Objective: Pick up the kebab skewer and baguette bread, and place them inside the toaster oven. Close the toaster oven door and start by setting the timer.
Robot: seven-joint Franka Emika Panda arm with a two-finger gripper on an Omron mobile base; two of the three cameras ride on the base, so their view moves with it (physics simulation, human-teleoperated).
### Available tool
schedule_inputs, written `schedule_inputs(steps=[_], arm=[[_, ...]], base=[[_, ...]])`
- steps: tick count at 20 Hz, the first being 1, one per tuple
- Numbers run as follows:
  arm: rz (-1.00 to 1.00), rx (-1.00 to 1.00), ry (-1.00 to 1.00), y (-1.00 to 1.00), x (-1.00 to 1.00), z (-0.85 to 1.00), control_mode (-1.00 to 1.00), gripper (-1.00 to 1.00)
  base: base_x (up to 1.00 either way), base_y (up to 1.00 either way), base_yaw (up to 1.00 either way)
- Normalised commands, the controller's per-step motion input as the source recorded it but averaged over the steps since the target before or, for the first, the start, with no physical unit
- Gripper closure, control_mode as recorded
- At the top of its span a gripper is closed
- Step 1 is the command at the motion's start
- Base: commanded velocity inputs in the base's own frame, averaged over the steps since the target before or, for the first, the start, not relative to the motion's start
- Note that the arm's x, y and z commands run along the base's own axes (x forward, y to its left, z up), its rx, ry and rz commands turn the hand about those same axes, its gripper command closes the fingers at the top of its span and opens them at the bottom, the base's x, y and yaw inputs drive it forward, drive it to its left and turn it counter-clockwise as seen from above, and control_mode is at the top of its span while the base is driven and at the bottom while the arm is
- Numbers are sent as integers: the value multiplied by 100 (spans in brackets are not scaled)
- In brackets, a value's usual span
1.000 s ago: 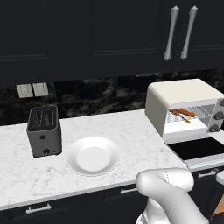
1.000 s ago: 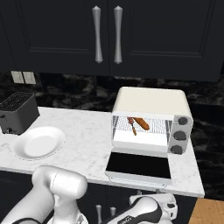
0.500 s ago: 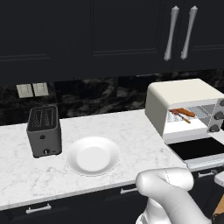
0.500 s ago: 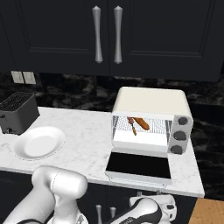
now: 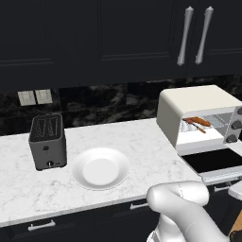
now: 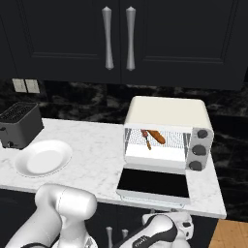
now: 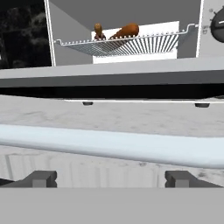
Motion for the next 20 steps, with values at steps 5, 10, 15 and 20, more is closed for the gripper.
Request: schedule_inputs(steps=[5,10,15,20], arm=[[0,0,-1,7,10,27,-100,-100],[0,0,-5,4,10,46,-100,-100],[0,0,-4,4,9,39,-100,-100],[0,0,-2,8,17,30,-100,-100]], base=[[0,0,0],[0,0,0],[0,0,0],[0,0,0]])
